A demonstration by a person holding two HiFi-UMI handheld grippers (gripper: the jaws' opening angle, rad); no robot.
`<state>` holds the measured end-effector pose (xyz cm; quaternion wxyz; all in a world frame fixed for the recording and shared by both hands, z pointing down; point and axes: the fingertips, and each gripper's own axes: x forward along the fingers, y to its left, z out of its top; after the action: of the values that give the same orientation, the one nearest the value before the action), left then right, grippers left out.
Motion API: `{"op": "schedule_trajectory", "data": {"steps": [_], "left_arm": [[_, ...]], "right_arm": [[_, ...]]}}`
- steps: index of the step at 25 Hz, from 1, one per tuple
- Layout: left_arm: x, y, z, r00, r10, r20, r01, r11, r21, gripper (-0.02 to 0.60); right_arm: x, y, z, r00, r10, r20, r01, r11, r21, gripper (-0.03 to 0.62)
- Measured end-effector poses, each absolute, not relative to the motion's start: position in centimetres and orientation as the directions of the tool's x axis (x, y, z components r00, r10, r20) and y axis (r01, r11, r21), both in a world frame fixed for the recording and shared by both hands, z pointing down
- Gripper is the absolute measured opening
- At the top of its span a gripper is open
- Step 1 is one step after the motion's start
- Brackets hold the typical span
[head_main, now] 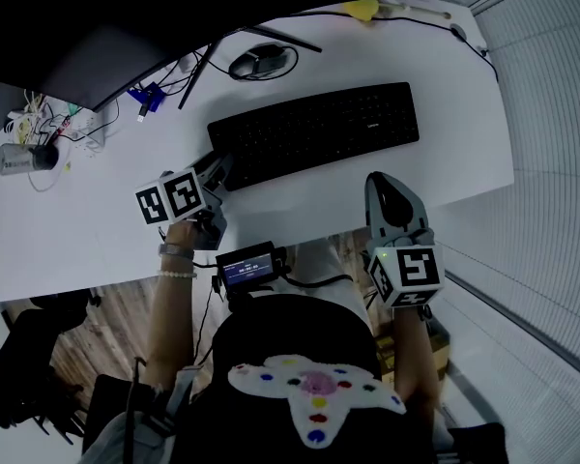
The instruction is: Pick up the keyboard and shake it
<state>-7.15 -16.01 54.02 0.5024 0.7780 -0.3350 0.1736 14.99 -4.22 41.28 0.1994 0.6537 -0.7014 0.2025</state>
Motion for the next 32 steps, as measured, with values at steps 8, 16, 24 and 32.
{"op": "schedule_trajectory", "data": {"steps": [8, 16, 24, 32], "left_arm": [[-7.1, -15.4, 52.2, 0.698, -0.381, 0.606, -0.712, -0.28, 0.644, 0.16], [-7.1, -15.3, 51.4, 0.679, -0.409, 0.61, -0.728, -0.264, 0.633, 0.16], [-6.8, -14.5, 50.8, 0.663, -0.43, 0.613, -0.741, -0.259, 0.62, 0.16], [-5.9, -14.3, 50.8, 0.639, -0.447, 0.626, -0.761, -0.247, 0.6, 0.16]], "right_arm": [[21.9, -6.7, 44.4, -0.034, -0.799, 0.601, -0.999, 0.037, -0.007, 0.043], [30.2, -11.5, 49.9, -0.11, -0.715, 0.691, -0.99, 0.017, -0.14, 0.242], [33.7, -13.5, 54.7, -0.252, -0.624, 0.74, -0.95, 0.013, -0.313, 0.287], [33.5, -14.2, 55.7, -0.445, -0.542, 0.713, -0.877, 0.102, -0.47, 0.285]]}}
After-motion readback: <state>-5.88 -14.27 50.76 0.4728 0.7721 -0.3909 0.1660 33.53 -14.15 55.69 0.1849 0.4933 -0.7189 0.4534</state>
